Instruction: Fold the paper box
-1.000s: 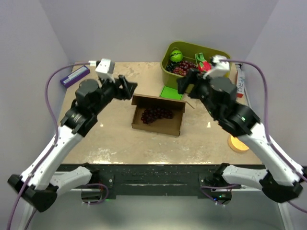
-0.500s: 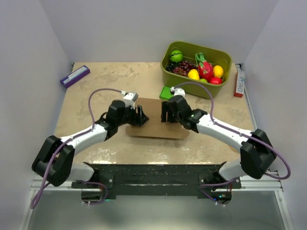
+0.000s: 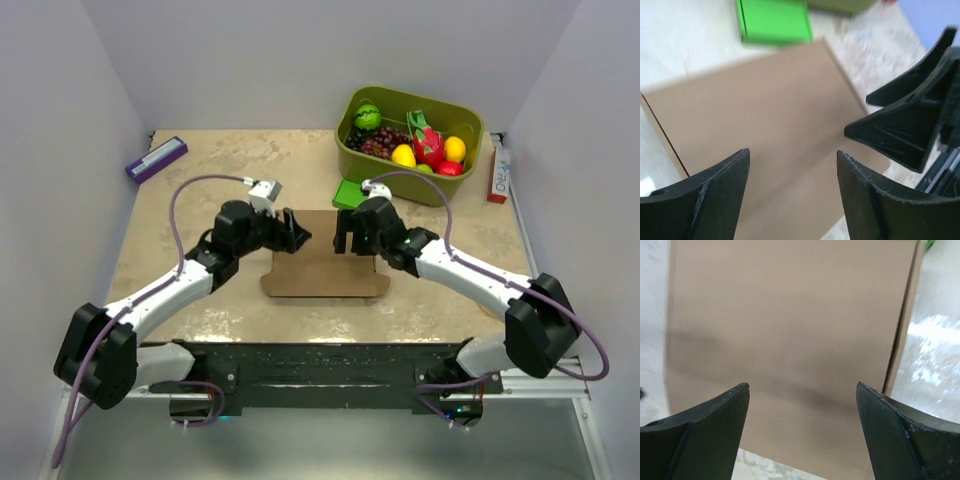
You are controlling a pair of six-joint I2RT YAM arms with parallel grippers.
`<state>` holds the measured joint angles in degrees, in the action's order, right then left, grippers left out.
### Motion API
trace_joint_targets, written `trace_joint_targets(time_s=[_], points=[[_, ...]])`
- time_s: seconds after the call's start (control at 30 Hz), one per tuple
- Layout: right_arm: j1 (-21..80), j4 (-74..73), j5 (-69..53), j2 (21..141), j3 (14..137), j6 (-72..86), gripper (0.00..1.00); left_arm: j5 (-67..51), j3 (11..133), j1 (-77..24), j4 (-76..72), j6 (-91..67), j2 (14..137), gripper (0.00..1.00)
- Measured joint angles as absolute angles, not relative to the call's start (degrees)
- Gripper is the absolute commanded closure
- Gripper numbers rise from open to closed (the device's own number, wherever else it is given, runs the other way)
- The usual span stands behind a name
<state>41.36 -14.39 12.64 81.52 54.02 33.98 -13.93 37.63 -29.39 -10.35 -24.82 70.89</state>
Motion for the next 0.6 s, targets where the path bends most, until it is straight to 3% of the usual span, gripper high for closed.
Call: trace_joint_targets(time_s=[0.13,0.33,0.6], points=[[35.03,-15.42,9.17,78.89,57.84,31.55,0.05,-14.15,44.31,-26.37,-8.56,-23.79,68.34,0.16],[24.49,-13.76,2.44,78.54,56.47,28.34,0.08,-17.61,43.05,-17.91,-7.62,-24.56,67.09,0.13],[22.04,-8.19,-8.95,82.30,47.55,27.05,0.07,-23.79,38.22,-16.12,-4.58,-25.98,67.83,0.12]])
